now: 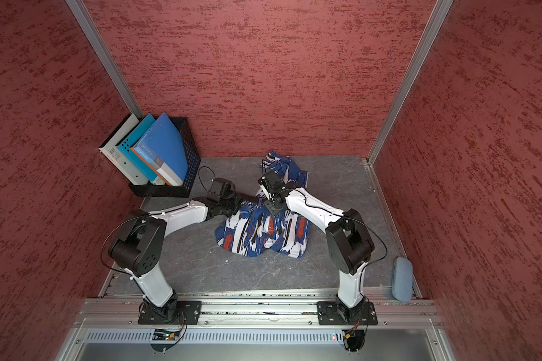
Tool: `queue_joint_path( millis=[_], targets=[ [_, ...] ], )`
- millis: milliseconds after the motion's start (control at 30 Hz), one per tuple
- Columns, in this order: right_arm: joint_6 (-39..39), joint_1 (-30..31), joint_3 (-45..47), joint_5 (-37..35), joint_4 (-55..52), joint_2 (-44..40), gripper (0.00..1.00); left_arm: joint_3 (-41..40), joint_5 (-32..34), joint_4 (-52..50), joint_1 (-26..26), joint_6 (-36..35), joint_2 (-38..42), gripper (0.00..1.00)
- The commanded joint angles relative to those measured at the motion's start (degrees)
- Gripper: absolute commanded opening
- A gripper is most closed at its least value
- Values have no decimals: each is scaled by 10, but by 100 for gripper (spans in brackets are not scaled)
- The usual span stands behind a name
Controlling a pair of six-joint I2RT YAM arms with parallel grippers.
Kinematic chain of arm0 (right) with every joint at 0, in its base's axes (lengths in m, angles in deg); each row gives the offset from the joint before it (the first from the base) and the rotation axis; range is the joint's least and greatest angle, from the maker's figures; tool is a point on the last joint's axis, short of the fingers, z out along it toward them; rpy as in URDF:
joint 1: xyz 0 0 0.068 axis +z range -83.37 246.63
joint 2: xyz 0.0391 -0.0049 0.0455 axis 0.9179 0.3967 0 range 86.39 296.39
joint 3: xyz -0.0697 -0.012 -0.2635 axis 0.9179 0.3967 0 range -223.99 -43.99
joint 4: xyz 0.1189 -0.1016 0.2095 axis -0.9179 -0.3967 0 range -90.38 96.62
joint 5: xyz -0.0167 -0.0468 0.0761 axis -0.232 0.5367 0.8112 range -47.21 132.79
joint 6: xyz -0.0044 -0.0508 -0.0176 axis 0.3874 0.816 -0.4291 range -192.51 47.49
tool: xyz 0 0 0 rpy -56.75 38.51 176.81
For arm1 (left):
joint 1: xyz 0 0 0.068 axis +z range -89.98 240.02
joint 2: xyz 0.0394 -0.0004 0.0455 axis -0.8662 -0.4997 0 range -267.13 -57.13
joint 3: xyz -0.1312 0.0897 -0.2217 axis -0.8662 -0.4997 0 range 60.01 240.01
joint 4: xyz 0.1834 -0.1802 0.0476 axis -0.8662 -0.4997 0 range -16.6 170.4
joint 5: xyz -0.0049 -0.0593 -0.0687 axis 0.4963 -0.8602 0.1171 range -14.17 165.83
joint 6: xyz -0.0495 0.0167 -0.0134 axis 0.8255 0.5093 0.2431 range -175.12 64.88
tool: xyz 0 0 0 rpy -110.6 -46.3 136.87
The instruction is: Remove the belt from the trousers
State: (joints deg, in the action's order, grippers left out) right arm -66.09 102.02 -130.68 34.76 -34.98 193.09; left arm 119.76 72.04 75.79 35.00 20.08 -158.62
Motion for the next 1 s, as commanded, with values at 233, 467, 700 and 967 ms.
queue_joint_path(
  millis=[233,467,700,967],
  targets=[
    [-6,-8,-33,32,-24,2,0,25,35,71,-13,-9,-28,40],
    [-11,-9,-25,50,-17,-8,0,46,13,110,-12,-10,-75,23],
    [5,-9,-8,54,0,-20,22,47,-40,152,-8,60,-57,0],
    [41,-9,15,32,29,-60,51,70,-119,7,-5,122,19,0]
  ],
)
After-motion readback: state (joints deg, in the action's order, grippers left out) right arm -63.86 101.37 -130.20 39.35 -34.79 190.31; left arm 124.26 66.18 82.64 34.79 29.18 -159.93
